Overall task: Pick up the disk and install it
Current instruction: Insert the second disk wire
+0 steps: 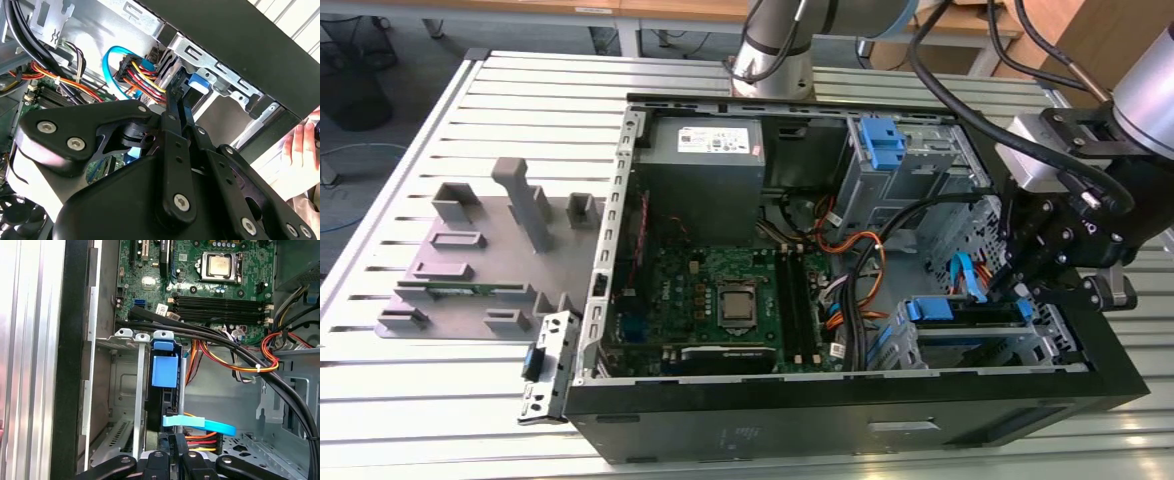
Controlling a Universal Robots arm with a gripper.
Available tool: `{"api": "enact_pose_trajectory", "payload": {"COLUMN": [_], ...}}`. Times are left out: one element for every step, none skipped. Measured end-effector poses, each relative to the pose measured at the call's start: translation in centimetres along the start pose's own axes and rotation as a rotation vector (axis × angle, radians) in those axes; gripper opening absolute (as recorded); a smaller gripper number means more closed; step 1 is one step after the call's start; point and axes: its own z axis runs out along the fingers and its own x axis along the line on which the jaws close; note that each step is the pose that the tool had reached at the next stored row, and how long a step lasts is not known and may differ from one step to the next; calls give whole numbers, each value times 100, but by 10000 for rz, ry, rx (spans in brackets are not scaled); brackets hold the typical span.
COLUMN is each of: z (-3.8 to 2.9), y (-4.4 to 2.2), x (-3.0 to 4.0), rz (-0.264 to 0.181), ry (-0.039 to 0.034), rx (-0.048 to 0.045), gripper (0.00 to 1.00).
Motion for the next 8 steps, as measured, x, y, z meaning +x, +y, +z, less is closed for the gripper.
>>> {"api": "enact_pose_trajectory", "payload": {"z": [0,0,1,2,2,3,3,3], "y": [0,0,0,0,0,0,0,0], "x": [1,1,2,3,5,5,6,6], "rz": [5,10,16,21,27,34,38,39], "ry": [1,0,-1,0,0,0,1,2], "rx": [0,0,0,0,0,0,0,0], "gripper": [16,16,16,16,16,16,16,16]}}
